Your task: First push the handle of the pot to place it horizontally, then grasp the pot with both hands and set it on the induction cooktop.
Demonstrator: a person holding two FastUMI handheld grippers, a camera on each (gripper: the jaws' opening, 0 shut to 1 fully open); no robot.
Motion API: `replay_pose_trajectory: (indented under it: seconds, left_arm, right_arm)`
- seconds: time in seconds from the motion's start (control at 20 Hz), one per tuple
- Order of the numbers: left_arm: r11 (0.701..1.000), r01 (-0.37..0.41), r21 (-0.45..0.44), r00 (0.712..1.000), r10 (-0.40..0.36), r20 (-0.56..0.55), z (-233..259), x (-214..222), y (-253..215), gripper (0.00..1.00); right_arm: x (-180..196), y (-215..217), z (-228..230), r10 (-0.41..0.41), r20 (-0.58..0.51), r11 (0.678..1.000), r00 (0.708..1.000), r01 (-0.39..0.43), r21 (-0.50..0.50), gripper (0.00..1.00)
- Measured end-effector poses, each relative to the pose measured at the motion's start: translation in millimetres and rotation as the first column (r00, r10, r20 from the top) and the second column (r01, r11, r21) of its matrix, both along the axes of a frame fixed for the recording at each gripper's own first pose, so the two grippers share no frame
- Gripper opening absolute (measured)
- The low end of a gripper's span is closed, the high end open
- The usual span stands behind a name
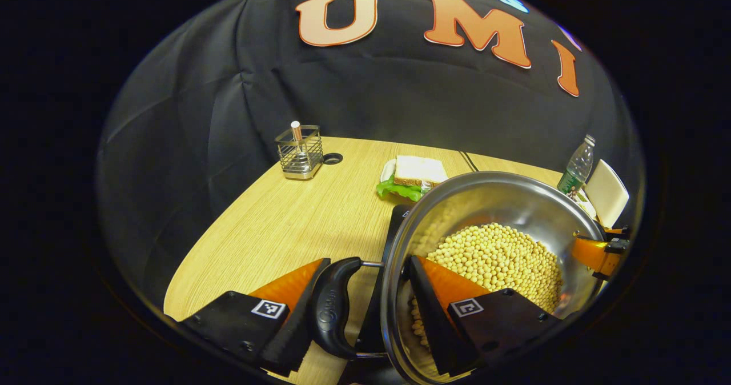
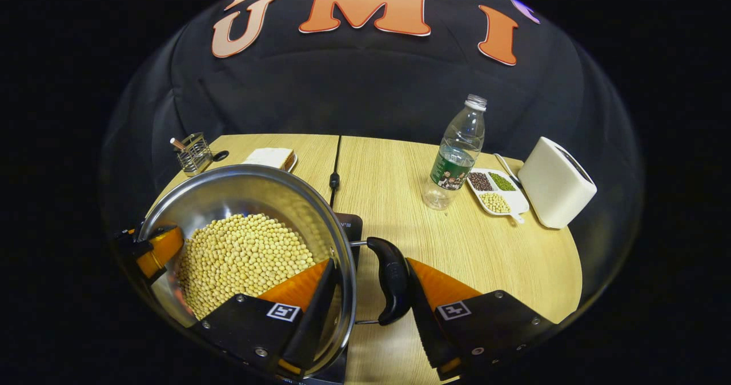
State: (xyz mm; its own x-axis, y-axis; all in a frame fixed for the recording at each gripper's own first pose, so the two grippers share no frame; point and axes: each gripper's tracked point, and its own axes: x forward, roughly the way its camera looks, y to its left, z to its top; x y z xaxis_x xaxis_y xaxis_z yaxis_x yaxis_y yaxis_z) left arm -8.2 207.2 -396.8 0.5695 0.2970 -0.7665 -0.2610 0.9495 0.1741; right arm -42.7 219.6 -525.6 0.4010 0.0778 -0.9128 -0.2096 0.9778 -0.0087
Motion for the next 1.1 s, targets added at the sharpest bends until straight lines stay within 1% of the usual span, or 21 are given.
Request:
replay_pose_trajectory:
  seconds: [0.05,0.1,0.3,0.35,0.4,0.45,0.5,0.65,0.75,0.9,0.95,1.0,1.1]
  left_arm:
    - [1.000,0.000,0.009,1.000,0.000,0.008,4,2,1,0.87]
    - [1.000,0.002,0.023,1.000,-0.003,0.014,6,4,0,0.89]
    - [0.995,0.006,0.097,0.997,-0.014,0.081,34,14,0,0.89]
    - [0.993,0.000,0.116,0.994,-0.012,0.104,42,16,2,0.89]
    - [0.991,-0.008,0.134,0.991,-0.010,0.132,52,19,4,0.89]
    - [0.988,-0.014,0.152,0.987,-0.011,0.162,63,21,4,0.86]
    - [0.987,-0.014,0.163,0.981,-0.018,0.192,75,23,2,0.89]
    - [0.988,0.006,0.156,0.954,-0.052,0.294,113,30,-16,0.89]
    - [0.986,0.016,0.166,0.934,-0.074,0.351,140,31,-28,0.89]
    - [0.981,0.037,0.190,0.901,-0.115,0.419,177,35,-53,0.89]
    - [0.980,0.042,0.196,0.887,-0.127,0.443,189,37,-62,0.85]
    - [0.979,0.047,0.199,0.874,-0.137,0.466,199,38,-70,0.89]
    - [0.980,0.065,0.191,0.846,-0.155,0.510,220,41,-90,0.89]
  right_arm:
    - [-1,0,1,0.005,0.002,1.000,1.000,-0.005,0.001,0.73]
    - [-1,1,3,0.016,0.011,1.000,1.000,-0.016,0.000,0.73]
    - [-1,4,17,0.071,0.061,0.997,0.996,-0.072,0.002,0.76]
    - [0,4,23,0.076,0.075,0.997,0.994,-0.077,0.009,0.76]
    - [0,2,28,0.077,0.085,0.997,0.993,-0.079,0.017,0.79]
    - [1,1,33,0.075,0.096,0.997,0.993,-0.077,0.023,0.82]
    - [3,-3,40,0.066,0.113,0.997,0.991,-0.070,0.027,0.82]
    - [12,-10,63,0.038,0.182,0.996,0.982,-0.052,0.069,0.83]
    - [18,-14,82,0.023,0.236,0.993,0.972,-0.049,0.105,0.83]
    - [22,-29,121,0.002,0.331,0.988,0.944,-0.054,0.147,0.83]
    - [24,-36,134,-0.006,0.361,0.987,0.932,-0.053,0.153,0.83]
    - [25,-44,145,-0.014,0.390,0.986,0.921,-0.053,0.160,0.83]
    - [29,-65,167,-0.032,0.442,0.985,0.897,-0.047,0.165,0.84]
